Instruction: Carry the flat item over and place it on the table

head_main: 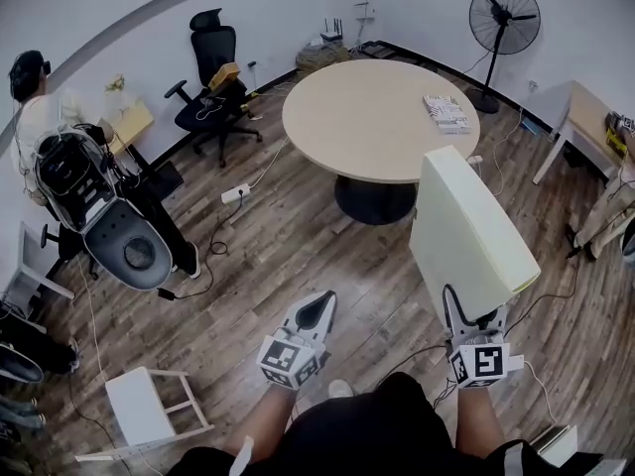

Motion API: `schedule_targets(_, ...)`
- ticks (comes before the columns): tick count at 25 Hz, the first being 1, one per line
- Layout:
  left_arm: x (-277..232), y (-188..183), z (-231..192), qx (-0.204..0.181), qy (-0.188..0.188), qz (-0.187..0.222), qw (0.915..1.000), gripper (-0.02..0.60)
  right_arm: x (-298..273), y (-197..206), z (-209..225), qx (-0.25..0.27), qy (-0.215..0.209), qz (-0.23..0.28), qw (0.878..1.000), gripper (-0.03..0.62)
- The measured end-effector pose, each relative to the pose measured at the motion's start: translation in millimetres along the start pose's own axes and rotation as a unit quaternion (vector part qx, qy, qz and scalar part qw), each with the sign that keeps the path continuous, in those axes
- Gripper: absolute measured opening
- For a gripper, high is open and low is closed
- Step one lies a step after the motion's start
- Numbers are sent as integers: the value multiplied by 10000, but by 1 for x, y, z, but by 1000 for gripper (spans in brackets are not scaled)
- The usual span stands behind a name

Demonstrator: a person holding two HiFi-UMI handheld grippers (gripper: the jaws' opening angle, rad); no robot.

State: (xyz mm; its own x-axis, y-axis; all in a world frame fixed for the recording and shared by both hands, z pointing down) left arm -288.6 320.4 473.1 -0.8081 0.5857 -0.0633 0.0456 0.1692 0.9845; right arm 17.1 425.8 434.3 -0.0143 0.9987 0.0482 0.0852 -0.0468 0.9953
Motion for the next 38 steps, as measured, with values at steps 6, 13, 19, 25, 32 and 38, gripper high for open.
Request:
schedule_targets(6, -19, -8, -30, 81, -59, 2, 9999, 8, -27, 1, -4, 4, 46, 0, 10000, 290)
schedule_targets(13, -84, -13, -49, -32, 0, -147, 9999, 6, -89, 9, 33, -70, -19, 31, 10000, 290)
schedule_targets(19, -152, -28, -65, -171, 58, -185, 9997, 6, -156, 15, 75, -123, -235, 8, 9996, 290)
schedule_targets(25, -216, -34, -79, -217, -207, -363, 9989, 6, -211, 14, 124, -99, -400, 103, 9991, 291)
schedule_targets(32, -277, -32, -90, -272, -428, -557, 9972, 6, -259, 27, 172, -203, -516, 77, 9984, 291)
schedule_targets(38, -307, -35, -101, -217, -641, -591, 9960, 6, -299, 35, 198, -274, -698, 11, 9972, 290)
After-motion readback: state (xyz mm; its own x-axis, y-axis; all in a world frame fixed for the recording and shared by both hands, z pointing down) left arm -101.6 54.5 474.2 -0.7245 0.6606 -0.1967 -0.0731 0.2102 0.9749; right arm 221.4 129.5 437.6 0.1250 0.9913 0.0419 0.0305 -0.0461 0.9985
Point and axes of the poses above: the fingertips, and each gripper's own axes: x backward along the fingers, z to its right, y out of its underside, the point moved 8 cm from there along x, backward along the fingers, and after that the axes turned 1 degree about z, right-handed, at the moved point
